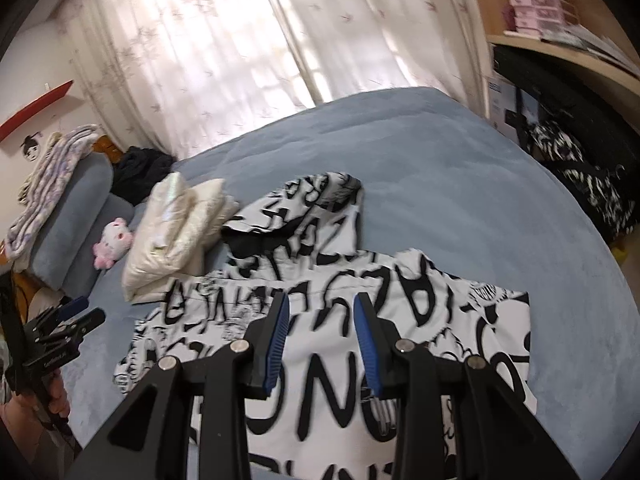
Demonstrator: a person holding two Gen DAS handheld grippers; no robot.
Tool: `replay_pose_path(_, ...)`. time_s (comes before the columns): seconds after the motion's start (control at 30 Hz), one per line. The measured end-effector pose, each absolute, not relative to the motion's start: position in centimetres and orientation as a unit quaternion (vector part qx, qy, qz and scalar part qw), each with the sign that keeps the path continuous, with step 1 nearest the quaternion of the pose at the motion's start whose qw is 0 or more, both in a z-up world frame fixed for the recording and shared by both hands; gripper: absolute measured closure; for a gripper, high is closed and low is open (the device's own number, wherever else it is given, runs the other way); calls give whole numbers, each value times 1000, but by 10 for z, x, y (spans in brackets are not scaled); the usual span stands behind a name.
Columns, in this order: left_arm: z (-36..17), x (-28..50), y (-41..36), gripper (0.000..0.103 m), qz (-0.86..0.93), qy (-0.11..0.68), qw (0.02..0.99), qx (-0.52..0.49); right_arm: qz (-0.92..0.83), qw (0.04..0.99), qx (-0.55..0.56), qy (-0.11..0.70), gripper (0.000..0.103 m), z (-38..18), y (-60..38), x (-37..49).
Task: Fold large clothes
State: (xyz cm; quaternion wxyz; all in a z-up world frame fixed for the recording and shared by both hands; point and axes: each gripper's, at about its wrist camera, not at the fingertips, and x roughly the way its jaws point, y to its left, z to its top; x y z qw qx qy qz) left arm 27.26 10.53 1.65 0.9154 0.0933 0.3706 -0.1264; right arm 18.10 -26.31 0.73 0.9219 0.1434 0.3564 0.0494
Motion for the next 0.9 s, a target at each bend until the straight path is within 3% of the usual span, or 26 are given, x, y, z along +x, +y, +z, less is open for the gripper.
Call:
replay_pose_path(0.27, 64, 293, 98, 28, -123, 343, 926, 93, 65, 931, 112, 341, 70, 50, -243, 191)
replay_pose_path(0.5, 90, 367, 70, 28, -117, 327, 931, 112, 61, 931, 133, 333, 70, 73, -256, 255)
replay_pose_path(0.9, 4, 549, -21, 28, -92, 387, 908, 131, 41, 904, 143, 400, 70, 10, -260, 456)
